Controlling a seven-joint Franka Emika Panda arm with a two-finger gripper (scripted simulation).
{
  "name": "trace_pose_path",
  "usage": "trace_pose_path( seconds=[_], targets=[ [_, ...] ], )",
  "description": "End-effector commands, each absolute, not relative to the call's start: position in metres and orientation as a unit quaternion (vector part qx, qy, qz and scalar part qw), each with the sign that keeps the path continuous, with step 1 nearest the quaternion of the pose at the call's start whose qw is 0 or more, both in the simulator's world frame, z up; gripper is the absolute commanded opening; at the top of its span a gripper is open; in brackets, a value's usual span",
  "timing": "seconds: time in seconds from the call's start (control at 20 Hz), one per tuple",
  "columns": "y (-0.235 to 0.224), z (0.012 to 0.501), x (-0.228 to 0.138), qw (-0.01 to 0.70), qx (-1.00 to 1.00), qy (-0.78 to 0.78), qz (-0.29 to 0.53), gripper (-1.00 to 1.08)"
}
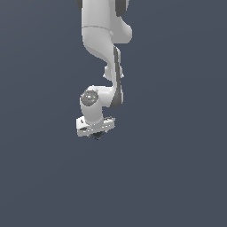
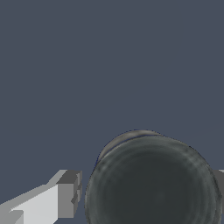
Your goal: Pick up the object and move it to a goal position.
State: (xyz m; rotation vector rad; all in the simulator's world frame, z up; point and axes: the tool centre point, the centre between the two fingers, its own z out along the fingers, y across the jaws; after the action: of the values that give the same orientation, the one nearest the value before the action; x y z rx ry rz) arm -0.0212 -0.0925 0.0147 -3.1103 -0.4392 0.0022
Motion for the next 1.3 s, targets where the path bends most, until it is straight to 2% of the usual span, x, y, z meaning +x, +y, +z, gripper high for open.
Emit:
trace_pose_path(
  seconds=[0.0,0.7,0.95,1.25],
  targets=[
    [-0.093,0.014,-0.020,0.000,-0.990,-0.140,0.000,-1.00],
    [-0.087,0.015,-0.018,0.000,-0.990,-0.140,-0.001,-1.00],
    [-0.061,0.016,-0.009,0.000,-0.990,-0.140,-0.001,-1.00],
    [-0.007,0.019,0.010,0.000,-0.990,-0.140,-0.001,-1.00]
  ],
)
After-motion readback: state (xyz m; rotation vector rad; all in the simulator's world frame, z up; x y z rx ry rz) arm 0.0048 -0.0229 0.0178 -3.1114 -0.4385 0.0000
